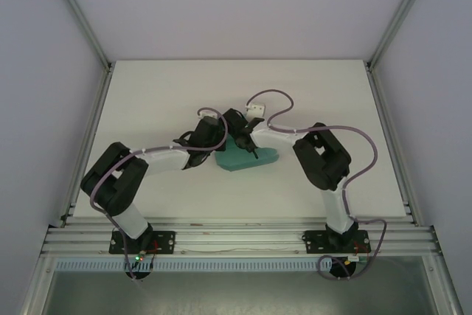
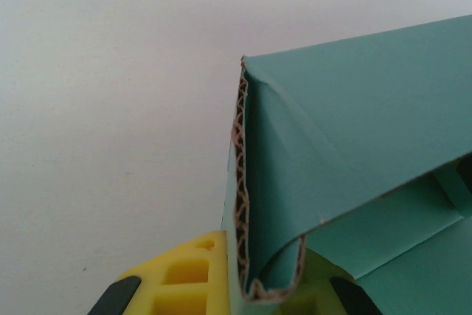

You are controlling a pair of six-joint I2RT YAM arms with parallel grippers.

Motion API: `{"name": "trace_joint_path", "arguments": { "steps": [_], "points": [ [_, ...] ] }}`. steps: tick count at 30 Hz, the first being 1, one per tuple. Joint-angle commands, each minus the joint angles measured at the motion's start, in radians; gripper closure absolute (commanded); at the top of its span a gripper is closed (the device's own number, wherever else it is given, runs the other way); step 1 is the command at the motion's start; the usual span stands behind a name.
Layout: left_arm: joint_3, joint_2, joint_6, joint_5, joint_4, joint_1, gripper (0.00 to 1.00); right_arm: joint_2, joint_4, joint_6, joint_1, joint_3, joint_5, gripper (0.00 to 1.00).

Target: Assemble paper box

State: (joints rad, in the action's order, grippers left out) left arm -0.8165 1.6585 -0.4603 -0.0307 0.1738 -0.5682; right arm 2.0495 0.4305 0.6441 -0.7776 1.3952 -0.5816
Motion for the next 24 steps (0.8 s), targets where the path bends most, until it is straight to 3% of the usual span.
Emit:
{"name": "trace_joint_path", "arguments": {
  "steps": [1, 4, 8, 13, 20, 24],
  "points": [
    [-0.007, -0.01, -0.062, -0.09, -0.088, 0.005, 1.0, 0.045, 0.118, 0.128, 0.074, -0.026, -0.27, 1.0],
    [-0.012, -0.003, -0.066, -0.087, -0.089, 0.004, 1.0, 0.02, -0.016, 0.064, 0.073, -0.092, -0.254, 1.0],
    [-0.017, 0.001, -0.063, -0.087, -0.097, 0.004, 1.0, -0.055, -0.427, -0.146, 0.074, -0.273, -0.054, 0.85],
    [-0.016, -0.011, -0.048, -0.094, -0.102, 0.003, 1.0, -0.133, -0.641, -0.348, 0.076, -0.369, 0.162, 0.72],
    [-0.012, -0.033, -0.023, -0.085, -0.08, 0.003, 1.0, -0.321, -0.711, -0.469, 0.075, -0.486, 0.444, 0.23],
    [-0.038, -0.041, 0.009, -0.085, -0.1, 0.005, 1.0, -0.431, -0.684, -0.471, 0.076, -0.543, 0.484, 0.02]
  ]
}}
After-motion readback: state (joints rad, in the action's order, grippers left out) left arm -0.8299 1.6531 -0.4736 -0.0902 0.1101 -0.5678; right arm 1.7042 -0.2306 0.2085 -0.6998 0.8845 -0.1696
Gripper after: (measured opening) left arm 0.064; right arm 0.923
